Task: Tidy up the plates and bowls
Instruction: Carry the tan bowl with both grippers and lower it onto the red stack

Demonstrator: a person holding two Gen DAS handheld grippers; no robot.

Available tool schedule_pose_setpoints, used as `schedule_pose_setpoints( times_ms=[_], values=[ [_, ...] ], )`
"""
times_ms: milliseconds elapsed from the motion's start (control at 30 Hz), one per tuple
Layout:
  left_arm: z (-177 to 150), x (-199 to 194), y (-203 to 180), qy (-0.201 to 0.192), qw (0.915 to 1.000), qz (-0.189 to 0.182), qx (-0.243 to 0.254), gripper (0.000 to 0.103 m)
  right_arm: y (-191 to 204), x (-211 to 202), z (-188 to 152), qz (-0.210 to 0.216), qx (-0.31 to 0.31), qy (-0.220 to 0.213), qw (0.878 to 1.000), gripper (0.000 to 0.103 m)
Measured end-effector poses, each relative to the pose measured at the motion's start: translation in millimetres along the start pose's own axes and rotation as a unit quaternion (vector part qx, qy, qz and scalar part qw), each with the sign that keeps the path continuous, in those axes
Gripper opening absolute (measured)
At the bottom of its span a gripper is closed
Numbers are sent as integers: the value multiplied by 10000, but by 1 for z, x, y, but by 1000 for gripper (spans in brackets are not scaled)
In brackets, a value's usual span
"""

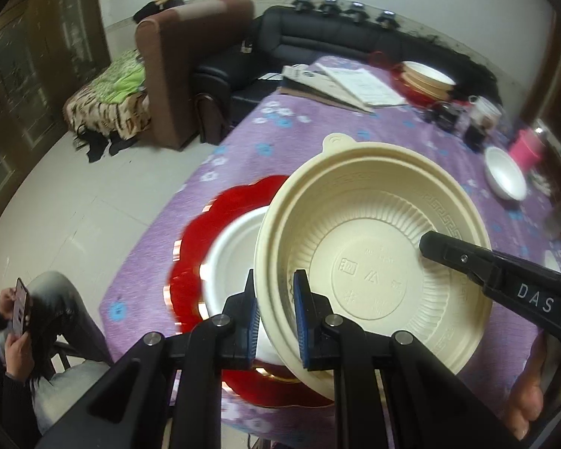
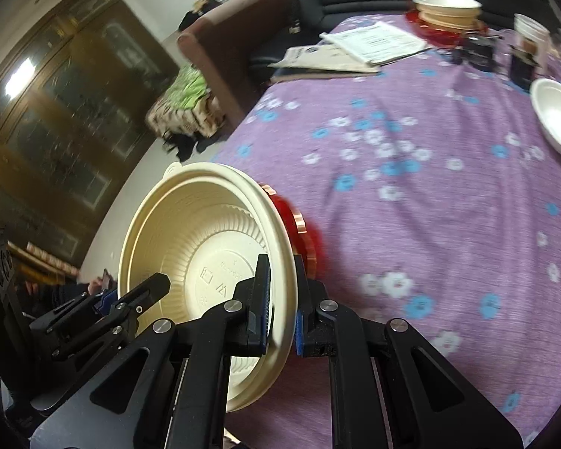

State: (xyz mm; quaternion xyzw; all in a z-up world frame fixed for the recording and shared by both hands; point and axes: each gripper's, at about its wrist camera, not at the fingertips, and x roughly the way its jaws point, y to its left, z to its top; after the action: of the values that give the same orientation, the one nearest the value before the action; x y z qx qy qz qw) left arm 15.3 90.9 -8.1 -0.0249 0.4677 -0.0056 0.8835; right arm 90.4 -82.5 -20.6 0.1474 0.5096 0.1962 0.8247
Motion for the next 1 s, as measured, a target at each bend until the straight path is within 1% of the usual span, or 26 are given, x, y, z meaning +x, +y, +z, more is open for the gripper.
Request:
schedule_pose_setpoints(
  times_ms=[233,433,500,700,1000],
  values=[
    [-1,12,27,129,9997,-24,-211,15,23,29,5,-10,-123,148,9998,10],
    [-1,24,38,271,9993,-66,-266,15,29,41,5,-139,-182,164,9996,10],
    [-2,26,39,254,9994,-28,-242,15,29,45,5,-141,-168,181,9996,10],
    [-3,32,40,362,9991,-61,-201,15,27,52,3,-270,-214,198,9992,10],
    [-3,28,39,334,9992,-76,-187,15,27,52,2,-248,-168,213,9993,10]
  ],
)
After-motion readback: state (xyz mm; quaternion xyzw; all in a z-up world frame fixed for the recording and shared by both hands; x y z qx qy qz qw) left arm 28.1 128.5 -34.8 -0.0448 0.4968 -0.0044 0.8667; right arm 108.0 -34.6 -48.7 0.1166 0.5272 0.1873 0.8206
